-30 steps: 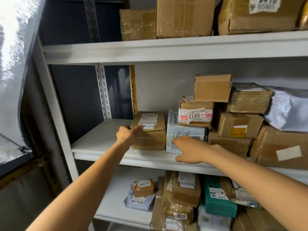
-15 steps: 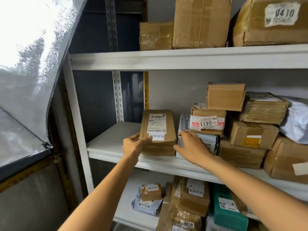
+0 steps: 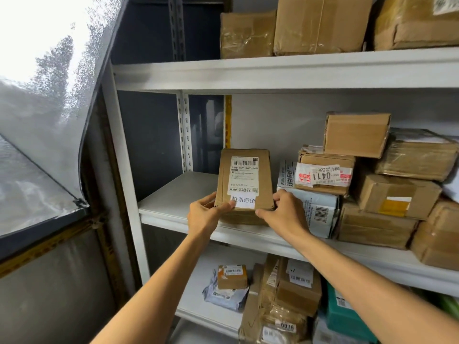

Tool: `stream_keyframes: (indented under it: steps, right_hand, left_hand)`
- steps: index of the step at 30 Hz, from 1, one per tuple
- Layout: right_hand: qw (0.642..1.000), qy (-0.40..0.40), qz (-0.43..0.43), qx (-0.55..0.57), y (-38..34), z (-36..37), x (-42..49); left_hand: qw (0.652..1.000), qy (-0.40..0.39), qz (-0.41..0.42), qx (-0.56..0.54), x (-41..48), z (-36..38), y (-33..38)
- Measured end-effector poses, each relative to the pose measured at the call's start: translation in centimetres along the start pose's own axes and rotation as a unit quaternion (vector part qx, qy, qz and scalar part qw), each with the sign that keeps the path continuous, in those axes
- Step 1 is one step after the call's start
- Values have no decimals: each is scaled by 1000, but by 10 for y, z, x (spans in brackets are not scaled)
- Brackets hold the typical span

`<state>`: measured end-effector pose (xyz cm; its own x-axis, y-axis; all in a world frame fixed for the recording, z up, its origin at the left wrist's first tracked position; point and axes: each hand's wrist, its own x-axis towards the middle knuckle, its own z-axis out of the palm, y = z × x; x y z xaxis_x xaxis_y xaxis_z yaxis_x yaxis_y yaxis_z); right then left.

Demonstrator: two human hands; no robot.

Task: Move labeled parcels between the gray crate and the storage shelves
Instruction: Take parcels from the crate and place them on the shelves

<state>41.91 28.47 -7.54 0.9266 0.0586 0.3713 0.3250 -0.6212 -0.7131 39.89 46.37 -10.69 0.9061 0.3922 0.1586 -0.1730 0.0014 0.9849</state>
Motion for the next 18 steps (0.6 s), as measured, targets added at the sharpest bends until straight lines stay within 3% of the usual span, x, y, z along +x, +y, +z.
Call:
stream_keyframes:
  steps: [6,18]
  right_hand:
    - [999,33,3,41,6,-1,-12]
    - [996,-82,9,46,-1,-7,-8]
  left_hand:
    - [998,-23,55,-26,-27,-10,-7]
    - [992,-22,94,79,-28,-15,-1]
